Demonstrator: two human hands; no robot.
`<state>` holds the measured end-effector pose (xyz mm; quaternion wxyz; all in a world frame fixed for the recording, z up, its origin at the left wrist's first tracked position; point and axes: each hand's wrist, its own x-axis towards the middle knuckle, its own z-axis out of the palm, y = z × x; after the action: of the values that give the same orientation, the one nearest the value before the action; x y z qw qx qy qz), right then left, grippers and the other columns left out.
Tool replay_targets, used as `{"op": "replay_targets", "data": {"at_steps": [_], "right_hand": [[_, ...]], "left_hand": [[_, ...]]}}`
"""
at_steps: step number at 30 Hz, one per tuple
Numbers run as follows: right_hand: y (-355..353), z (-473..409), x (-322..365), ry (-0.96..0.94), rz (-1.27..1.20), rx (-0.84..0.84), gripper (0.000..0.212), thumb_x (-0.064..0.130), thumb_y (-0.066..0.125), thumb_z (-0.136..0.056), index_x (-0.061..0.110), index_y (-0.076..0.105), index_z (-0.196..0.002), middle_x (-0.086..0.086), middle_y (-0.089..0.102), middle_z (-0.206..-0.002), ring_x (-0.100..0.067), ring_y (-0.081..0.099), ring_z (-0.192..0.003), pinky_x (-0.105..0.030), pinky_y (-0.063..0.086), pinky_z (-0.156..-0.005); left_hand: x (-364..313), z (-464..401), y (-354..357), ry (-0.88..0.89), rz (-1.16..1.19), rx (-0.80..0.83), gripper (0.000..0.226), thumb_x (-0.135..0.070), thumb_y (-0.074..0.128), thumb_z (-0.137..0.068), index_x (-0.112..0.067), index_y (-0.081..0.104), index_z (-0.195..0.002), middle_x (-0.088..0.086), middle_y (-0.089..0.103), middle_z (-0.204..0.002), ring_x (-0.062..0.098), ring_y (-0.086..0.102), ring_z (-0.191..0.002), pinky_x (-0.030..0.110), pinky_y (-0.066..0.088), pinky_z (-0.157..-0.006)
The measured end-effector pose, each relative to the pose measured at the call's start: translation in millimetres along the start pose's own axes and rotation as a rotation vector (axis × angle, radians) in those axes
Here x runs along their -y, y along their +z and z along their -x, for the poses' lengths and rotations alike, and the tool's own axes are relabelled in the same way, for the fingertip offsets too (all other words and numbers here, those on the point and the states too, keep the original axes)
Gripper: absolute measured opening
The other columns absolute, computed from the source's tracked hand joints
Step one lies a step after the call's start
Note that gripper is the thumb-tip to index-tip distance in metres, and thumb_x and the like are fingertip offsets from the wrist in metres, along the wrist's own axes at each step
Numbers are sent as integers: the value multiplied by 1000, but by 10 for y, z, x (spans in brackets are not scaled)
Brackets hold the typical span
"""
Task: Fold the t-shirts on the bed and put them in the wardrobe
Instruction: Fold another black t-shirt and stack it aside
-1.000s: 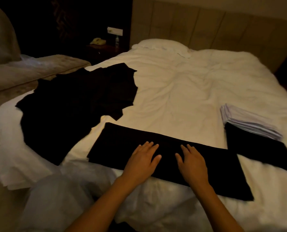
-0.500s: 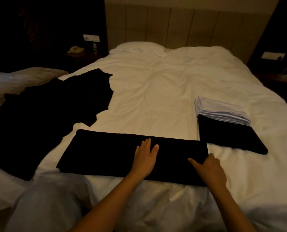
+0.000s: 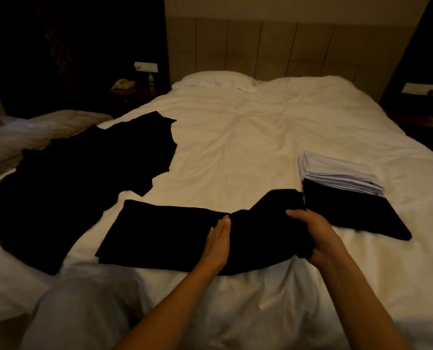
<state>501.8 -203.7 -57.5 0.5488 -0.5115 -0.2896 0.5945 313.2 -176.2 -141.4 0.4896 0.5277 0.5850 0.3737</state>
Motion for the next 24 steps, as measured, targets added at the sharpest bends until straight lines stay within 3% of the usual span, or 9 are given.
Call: {"op": "replay_targets", "data": {"at_steps": [3, 6, 8, 11, 14, 16, 20, 24], "right_hand": [[368, 22, 139, -4, 3, 6, 22, 9, 65, -86, 1, 66, -106, -17, 71, -90, -26, 71, -75, -26, 54, -51], [782, 10, 199, -33, 48, 22, 21, 12, 66, -86, 0, 66, -103, -19, 71, -95, -31, 70, -82, -33, 56, -61], [1051, 5, 211, -77, 103, 45, 17, 13, 67, -86, 1, 65, -98, -19, 67, -92, -32, 66, -82, -36, 55, -66], [1437, 2, 187, -123, 218, 88, 12, 15, 67, -87, 5, 63, -92, -11, 60, -79, -24, 60, -72, -32, 49, -58], [1797, -42, 63, -124, 321, 120, 28, 19, 70, -86, 4, 63, -108, -8, 62, -86, -23, 61, -80, -32, 49, -63], [2013, -93, -63, -106, 367, 139, 38, 21, 72, -84, 5, 62, -116, -11, 67, -101, -27, 65, -93, -36, 55, -74], [2440, -162, -330, -56, 450, 180, 32, 17, 71, -85, 8, 62, -115, -12, 68, -103, -27, 66, -94, -37, 55, -79], [2784, -177, -669, -104, 572, 216, 20, 13, 71, -84, 8, 65, -103, -9, 69, -91, -21, 66, -81, -30, 51, -67]], "left_hand": [[19, -42, -44, -73, 201, -16, 57, -56, 27, -102, -26, 40, -149, 3, 37, -156, 21, 32, -144, 42, 24, -120], [-43, -2, -141, -103, 401, 30, 54, -57, 30, -100, -23, 59, -130, 2, 59, -134, 18, 57, -121, 35, 44, -106], [-119, 46, -268, -112, 550, 72, 47, -50, 27, -103, -24, 54, -131, -3, 58, -132, 15, 56, -120, 29, 43, -100], [-149, 85, -570, -63, 641, 24, 53, -46, 26, -105, -18, 38, -148, 4, 45, -149, 21, 44, -136, 35, 36, -111], [-144, 137, -935, -2, 614, -56, 51, -44, 25, -106, -18, 40, -147, 6, 45, -148, 24, 46, -134, 38, 40, -109], [-99, 150, -1224, -3, 572, -122, 49, -39, 27, -107, -14, 41, -146, 9, 47, -146, 26, 47, -132, 38, 40, -106], [126, 166, -1760, -30, 531, -288, 47, -30, 31, -107, -6, 41, -146, 15, 46, -146, 32, 46, -133, 36, 40, -102], [359, 209, -2092, -85, 699, -309, 49, -37, 31, -106, -4, 46, -139, 16, 54, -138, 30, 56, -120, 38, 46, -99]]}}
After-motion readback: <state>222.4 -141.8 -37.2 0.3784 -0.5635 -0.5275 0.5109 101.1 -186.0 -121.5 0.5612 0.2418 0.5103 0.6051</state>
